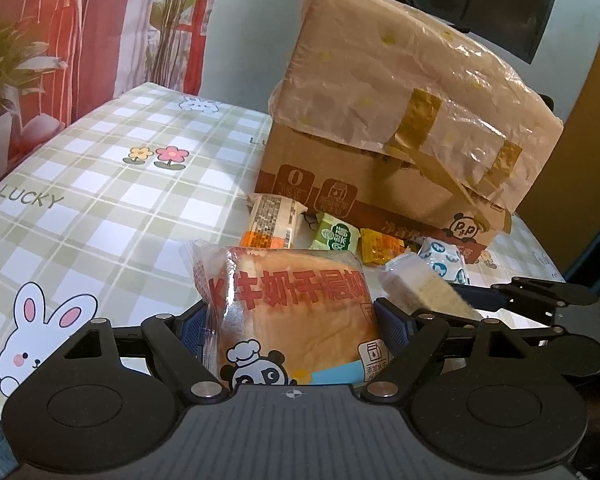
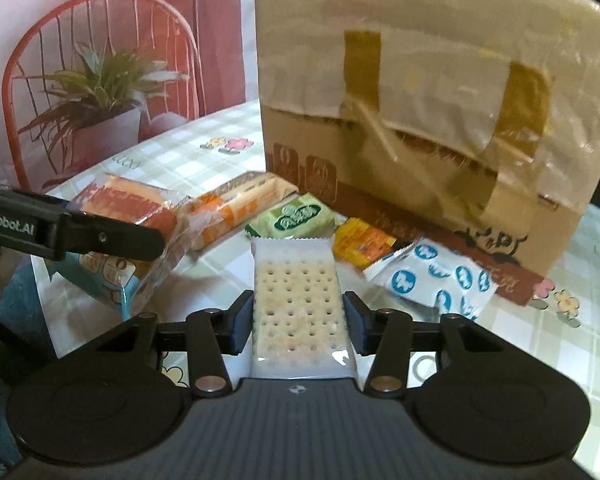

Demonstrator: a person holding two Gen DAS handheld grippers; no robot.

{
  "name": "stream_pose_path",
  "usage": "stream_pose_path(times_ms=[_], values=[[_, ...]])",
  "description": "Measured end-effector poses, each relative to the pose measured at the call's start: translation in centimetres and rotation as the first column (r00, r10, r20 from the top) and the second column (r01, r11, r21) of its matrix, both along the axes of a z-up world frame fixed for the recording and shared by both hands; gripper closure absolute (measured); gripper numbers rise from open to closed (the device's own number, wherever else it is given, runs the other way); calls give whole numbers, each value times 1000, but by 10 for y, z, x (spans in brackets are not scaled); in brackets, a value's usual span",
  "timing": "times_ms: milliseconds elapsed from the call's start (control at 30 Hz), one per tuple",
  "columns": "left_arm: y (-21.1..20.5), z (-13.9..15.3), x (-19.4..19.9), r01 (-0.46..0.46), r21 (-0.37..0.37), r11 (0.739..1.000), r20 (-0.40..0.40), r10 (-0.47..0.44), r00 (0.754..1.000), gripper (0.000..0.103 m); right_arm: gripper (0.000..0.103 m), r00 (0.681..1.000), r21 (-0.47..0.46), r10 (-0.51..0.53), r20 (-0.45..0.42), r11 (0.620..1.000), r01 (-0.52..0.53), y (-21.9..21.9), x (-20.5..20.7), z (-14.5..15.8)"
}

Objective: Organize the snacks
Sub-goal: 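Close the right tool on the white cracker packet while the left tool holds the bread bag, then carry the bread bag and cracker packet to the paper-lined box with both tools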

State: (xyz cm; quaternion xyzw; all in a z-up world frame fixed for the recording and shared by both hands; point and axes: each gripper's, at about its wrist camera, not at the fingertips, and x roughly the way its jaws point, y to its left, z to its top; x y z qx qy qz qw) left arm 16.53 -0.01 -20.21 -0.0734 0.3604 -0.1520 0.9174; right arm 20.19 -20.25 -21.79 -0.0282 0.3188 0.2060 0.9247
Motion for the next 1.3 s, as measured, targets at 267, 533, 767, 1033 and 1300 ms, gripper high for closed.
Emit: stream_pose_path(times_ms=[267,533,767,1033,1300], values=[[1,18,-4,5,8,1000,69,-6,998,18,54,998,18,-11,61,1000,10,-5,-8,22],[11,62,0,-16,-6,1000,191,17,981,18,54,985,95,1,171,995,-18,-14,-14,64],[3,111,18,8,-15,1000,294,-4,956,18,54,958,139,2,288,989,-44,-23,-9,113],[-29,165,67,51,-94,994,379,-12,925,18,54,922,83,-53,384,996,23,-45,36,170],[-86,186,139,85,-30,996,382,-67,922,18,54,916,22,-203,346,978,209,-70,116,171]])
